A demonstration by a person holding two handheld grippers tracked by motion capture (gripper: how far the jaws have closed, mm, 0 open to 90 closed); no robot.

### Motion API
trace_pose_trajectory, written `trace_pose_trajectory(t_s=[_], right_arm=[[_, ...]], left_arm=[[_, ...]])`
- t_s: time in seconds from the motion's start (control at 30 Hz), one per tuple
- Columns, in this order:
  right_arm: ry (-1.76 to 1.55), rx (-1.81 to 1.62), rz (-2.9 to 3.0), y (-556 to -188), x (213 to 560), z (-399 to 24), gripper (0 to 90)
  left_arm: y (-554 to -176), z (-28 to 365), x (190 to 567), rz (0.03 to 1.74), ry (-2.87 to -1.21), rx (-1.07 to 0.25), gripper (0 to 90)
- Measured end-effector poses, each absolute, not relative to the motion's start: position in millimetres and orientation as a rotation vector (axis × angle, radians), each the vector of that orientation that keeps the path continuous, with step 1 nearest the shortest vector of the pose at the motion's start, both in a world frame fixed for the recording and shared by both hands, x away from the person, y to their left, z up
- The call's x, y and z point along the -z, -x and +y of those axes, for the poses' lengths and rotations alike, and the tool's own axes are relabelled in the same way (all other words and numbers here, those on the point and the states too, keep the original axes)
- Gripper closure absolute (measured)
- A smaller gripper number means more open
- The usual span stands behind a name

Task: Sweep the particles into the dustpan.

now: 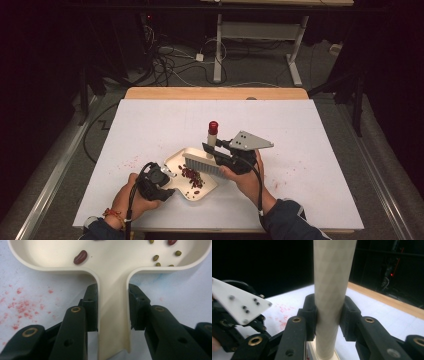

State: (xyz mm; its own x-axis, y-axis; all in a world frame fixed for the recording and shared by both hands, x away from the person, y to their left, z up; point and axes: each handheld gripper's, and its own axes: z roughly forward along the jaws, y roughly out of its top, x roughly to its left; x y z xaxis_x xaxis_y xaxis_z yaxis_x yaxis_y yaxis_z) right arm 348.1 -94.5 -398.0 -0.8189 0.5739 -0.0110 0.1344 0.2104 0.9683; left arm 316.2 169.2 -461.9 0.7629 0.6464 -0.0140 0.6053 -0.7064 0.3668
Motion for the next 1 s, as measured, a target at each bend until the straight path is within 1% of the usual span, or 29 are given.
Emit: trace_pose_trajectory(t_s=[0.17, 0.33, 0.43, 0.6, 0.8, 1.0], right_arm=[[-0.639, -1.659, 2.099, -341.5, 385.9, -98.8, 70.7], [-0.641, -1.593, 2.021, -339.7, 369.5, -113.4, 70.7], [-0.652, -1.484, 2.014, -339.7, 371.8, -115.4, 70.7], [-0.684, -1.351, 2.066, -337.7, 389.1, -118.4, 70.7], [-0.7, -1.366, 2.101, -327.9, 395.5, -123.0, 70.7], [-0.656, -1.403, 2.16, -314.7, 395.5, -110.8, 70.7]], left_arm=[[-315.6, 171.8, 462.2, 0.954, -2.609, -0.16, 64.0], [-315.2, 173.1, 462.9, 0.954, -2.602, -0.158, 64.0], [-315.3, 172.9, 462.9, 0.955, -2.603, -0.158, 64.0], [-314.1, 172.4, 463.0, 0.958, -2.6, -0.167, 64.0], [-313.8, 171.7, 462.9, 0.961, -2.602, -0.172, 64.0], [-313.8, 171.6, 462.8, 0.963, -2.603, -0.172, 64.0]])
